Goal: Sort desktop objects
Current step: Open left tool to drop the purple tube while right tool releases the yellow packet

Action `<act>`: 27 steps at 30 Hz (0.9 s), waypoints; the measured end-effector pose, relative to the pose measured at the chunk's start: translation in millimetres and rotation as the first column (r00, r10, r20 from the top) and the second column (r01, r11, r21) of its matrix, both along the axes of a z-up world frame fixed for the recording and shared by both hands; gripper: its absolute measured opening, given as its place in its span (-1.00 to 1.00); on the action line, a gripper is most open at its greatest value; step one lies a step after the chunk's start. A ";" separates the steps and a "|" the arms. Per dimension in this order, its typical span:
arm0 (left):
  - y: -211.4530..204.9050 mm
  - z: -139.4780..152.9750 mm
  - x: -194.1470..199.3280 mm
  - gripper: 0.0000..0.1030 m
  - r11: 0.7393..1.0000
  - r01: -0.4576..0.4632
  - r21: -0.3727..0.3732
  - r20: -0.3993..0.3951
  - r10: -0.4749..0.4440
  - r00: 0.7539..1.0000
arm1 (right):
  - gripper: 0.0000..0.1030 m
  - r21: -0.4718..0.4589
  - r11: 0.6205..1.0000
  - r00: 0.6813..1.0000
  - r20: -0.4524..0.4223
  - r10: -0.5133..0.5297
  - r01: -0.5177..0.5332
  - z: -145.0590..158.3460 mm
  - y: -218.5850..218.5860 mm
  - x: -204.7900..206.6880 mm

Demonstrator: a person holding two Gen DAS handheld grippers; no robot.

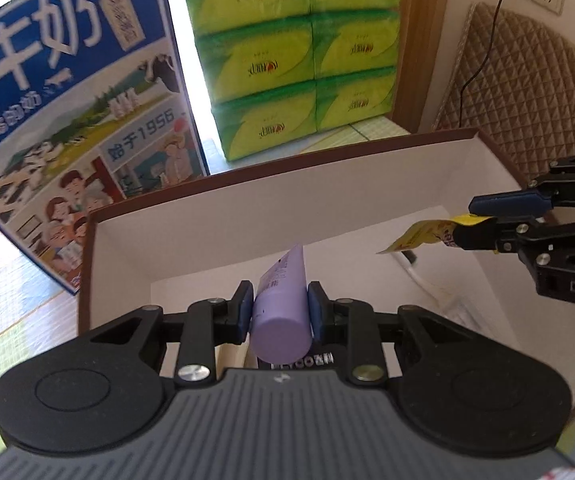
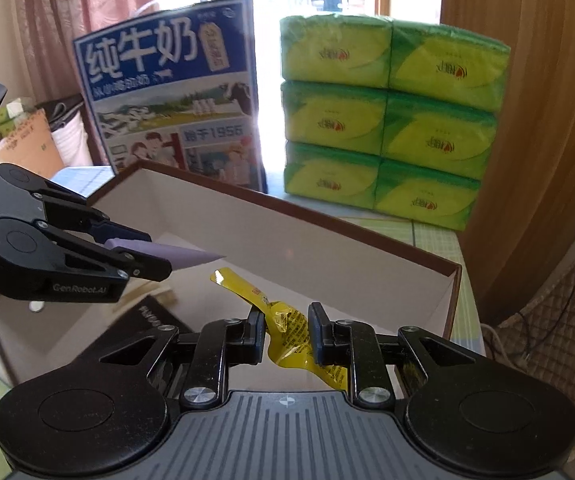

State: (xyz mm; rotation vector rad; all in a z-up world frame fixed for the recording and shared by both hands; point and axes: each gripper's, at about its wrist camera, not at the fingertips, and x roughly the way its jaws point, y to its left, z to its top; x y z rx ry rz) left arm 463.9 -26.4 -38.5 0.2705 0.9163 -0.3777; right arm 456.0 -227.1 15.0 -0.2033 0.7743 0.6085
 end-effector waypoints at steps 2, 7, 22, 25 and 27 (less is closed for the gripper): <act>-4.0 -5.9 5.9 -0.52 1.000 0.000 0.006 -0.002 0.000 1.000 | -0.63 -0.007 1.000 1.000 -0.003 -0.006 0.006 -4.0 -0.1 7.2; -11.9 -20.6 18.2 -0.52 1.000 -0.006 0.024 -0.004 0.006 1.000 | -0.63 -0.035 0.999 1.000 0.005 -0.011 0.011 -10.0 2.2 17.2; -2.1 -20.9 24.0 -0.19 0.999 -0.033 0.033 -0.011 0.033 0.999 | -0.63 -0.110 0.993 0.999 0.032 -0.041 0.045 -24.1 8.9 30.4; 1.6 -20.0 23.2 -0.08 0.998 -0.047 0.040 -0.010 0.048 0.999 | -0.59 -0.114 0.993 0.999 0.027 -0.031 0.034 -27.2 10.2 30.9; 4.3 -18.4 22.2 -0.06 0.998 -0.052 0.038 -0.012 0.052 0.999 | -0.05 -0.118 0.993 0.999 0.030 -0.019 0.023 -27.3 11.6 28.4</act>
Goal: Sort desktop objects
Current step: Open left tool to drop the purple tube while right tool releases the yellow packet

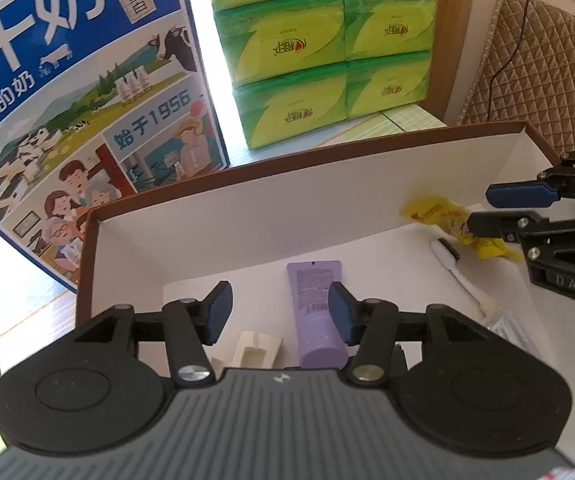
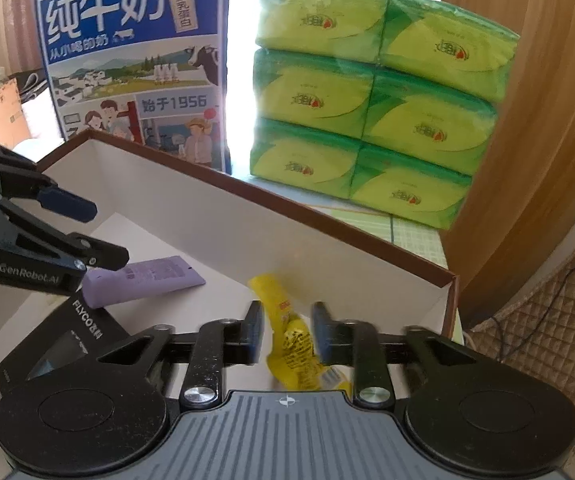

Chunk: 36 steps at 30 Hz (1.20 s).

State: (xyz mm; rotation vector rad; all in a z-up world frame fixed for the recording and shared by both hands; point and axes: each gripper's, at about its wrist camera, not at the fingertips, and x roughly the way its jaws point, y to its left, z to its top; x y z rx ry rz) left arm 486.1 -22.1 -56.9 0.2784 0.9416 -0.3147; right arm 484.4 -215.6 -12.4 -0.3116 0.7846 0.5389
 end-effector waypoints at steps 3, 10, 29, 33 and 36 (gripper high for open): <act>2.6 3.6 -2.5 0.09 1.000 -0.003 0.000 0.006 0.003 1.000 | 0.53 0.024 0.999 0.998 0.049 0.027 -0.028 4.7 -0.8 -11.4; 7.1 14.8 -15.7 0.45 1.000 -0.007 -0.002 0.025 0.007 1.000 | 0.73 0.056 0.997 0.998 0.010 0.055 -0.055 13.0 -1.9 -30.3; 9.5 48.6 -77.7 0.72 0.995 -0.088 -0.045 0.045 0.090 0.995 | 0.96 0.101 0.994 0.994 -0.106 -0.028 0.039 37.0 -17.7 -79.5; 13.1 57.7 -97.0 0.74 0.993 -0.102 -0.058 0.047 0.105 0.993 | 0.96 0.110 0.993 0.994 -0.103 -0.034 0.046 44.0 -20.8 -93.7; 18.2 65.2 -111.7 0.74 0.990 -0.119 -0.077 0.044 0.123 0.991 | 0.96 0.119 0.992 0.994 -0.101 -0.037 0.049 49.3 -23.2 -105.0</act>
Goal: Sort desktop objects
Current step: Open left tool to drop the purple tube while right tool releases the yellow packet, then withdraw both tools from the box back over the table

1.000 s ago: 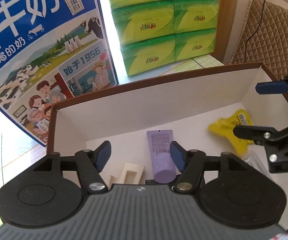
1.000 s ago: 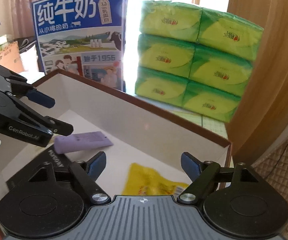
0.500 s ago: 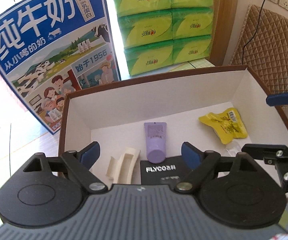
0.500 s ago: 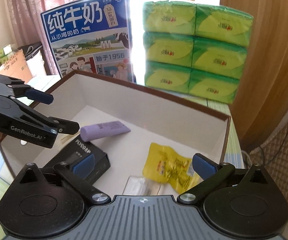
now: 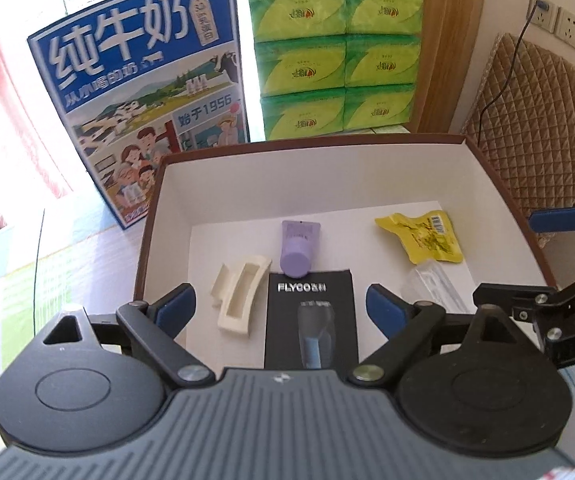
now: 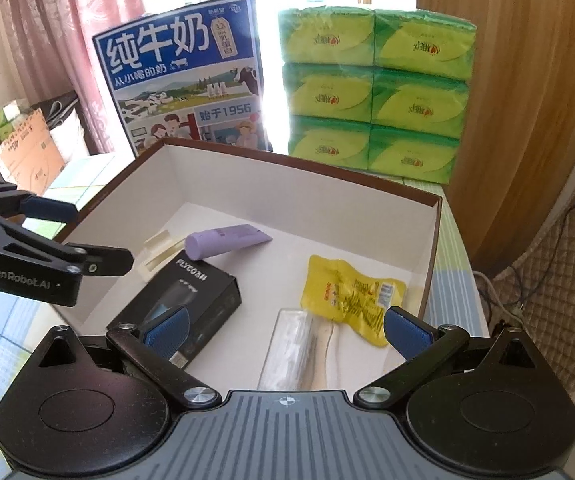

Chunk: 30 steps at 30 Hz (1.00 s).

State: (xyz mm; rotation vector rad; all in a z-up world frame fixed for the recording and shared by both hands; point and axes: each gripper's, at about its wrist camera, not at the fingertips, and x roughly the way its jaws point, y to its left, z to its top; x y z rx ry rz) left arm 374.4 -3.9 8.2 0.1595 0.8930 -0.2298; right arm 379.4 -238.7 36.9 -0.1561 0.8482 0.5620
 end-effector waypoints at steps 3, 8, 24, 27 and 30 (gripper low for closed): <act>3.8 6.9 -15.4 0.75 1.000 -0.019 -0.006 0.003 0.019 1.000 | 0.96 0.015 1.000 1.000 0.007 -0.005 0.005 5.9 -2.6 -11.8; 8.8 15.2 -42.6 0.75 0.998 -0.054 0.011 0.004 0.054 0.999 | 0.96 0.033 0.999 1.000 0.022 -0.016 0.015 13.9 -7.4 -35.3; 22.9 31.4 -130.5 0.75 0.996 -0.088 -0.025 0.020 0.088 0.996 | 0.96 0.033 0.999 0.998 0.062 0.028 -0.030 30.4 -14.3 -107.5; 24.9 29.6 -145.0 0.75 0.995 -0.097 -0.029 0.012 0.097 0.995 | 0.96 0.031 0.999 0.998 0.053 0.030 -0.031 29.2 -15.7 -118.5; 26.4 26.7 -156.3 0.75 0.994 -0.106 -0.033 0.003 0.106 0.994 | 0.96 0.038 0.999 0.999 0.043 0.034 -0.036 27.6 -17.2 -129.2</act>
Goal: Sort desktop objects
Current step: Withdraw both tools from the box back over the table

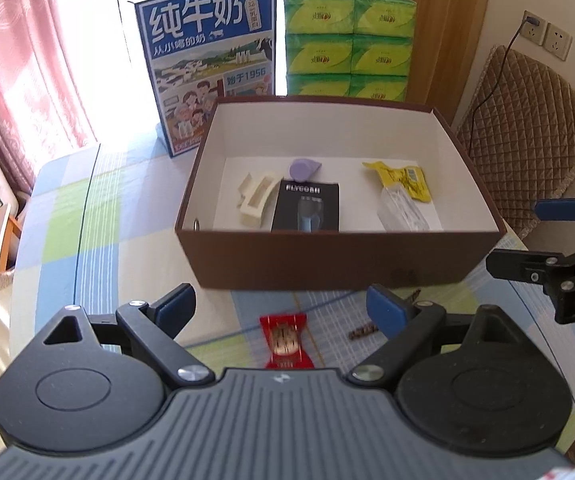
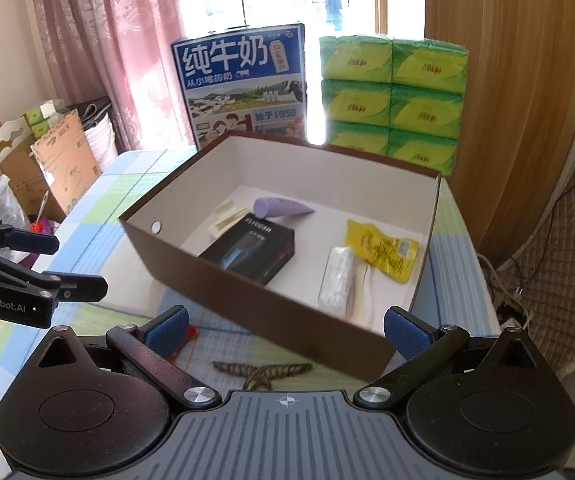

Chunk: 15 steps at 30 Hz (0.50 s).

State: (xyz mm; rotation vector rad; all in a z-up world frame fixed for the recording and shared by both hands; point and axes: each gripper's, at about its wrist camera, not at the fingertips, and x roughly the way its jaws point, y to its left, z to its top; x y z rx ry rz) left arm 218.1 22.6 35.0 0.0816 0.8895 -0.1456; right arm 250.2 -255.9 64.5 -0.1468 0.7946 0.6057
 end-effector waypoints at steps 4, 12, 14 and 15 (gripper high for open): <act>2.8 -5.1 -13.6 0.75 1.000 -0.004 -0.006 -0.016 0.004 1.000 | 0.96 0.000 1.000 1.000 -0.010 0.003 -0.003 -3.4 -2.3 -11.6; 8.5 -35.6 -38.7 0.75 0.999 -0.011 -0.034 -0.111 0.007 0.994 | 0.96 -0.015 1.000 0.997 -0.073 -0.025 0.024 -26.2 -13.7 -36.8; 8.8 -47.1 -43.7 0.75 0.999 -0.013 -0.049 -0.146 0.005 0.989 | 0.96 -0.024 0.999 0.994 -0.102 -0.040 0.038 -36.1 -18.2 -41.8; 8.6 -53.2 -46.5 0.75 0.999 -0.015 -0.052 -0.162 0.006 0.987 | 0.96 -0.029 0.999 0.992 -0.117 -0.047 0.044 -40.8 -20.5 -44.3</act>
